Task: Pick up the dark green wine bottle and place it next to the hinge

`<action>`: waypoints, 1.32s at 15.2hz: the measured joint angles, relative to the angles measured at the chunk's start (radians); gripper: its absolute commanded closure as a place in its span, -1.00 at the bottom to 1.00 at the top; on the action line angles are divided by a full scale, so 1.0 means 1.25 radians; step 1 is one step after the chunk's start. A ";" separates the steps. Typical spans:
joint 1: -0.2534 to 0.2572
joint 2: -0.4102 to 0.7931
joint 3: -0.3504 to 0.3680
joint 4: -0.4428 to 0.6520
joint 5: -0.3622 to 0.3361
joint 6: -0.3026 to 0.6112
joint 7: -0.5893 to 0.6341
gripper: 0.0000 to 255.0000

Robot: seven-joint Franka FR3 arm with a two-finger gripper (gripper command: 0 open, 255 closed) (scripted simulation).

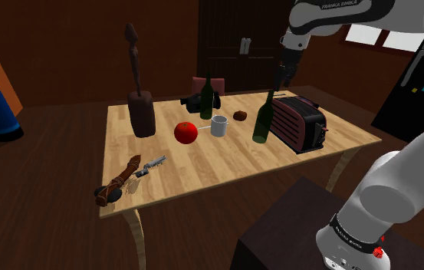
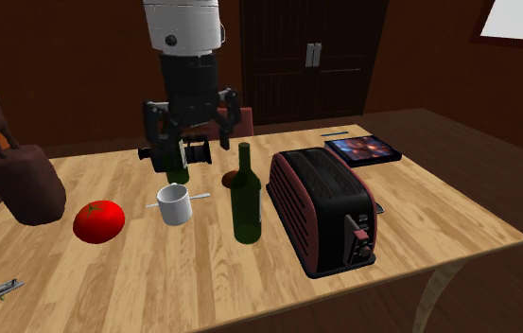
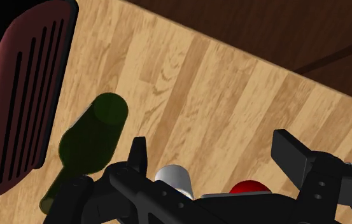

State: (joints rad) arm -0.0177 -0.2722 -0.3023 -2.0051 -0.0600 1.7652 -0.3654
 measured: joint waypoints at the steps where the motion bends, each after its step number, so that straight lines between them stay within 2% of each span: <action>1: -0.002 0.032 -0.012 0.024 0.007 0.005 -0.018 -1.00; 9: -0.042 0.288 -0.082 0.247 0.093 -0.007 -0.155 -1.00; 16: -0.132 0.552 -0.095 0.534 0.191 -0.076 -0.253 -1.00; 20: -0.141 0.578 -0.093 0.531 0.200 -0.053 -0.263 -1.00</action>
State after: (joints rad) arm -0.1937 0.4497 -0.4183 -1.3412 0.1902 1.6992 -0.6944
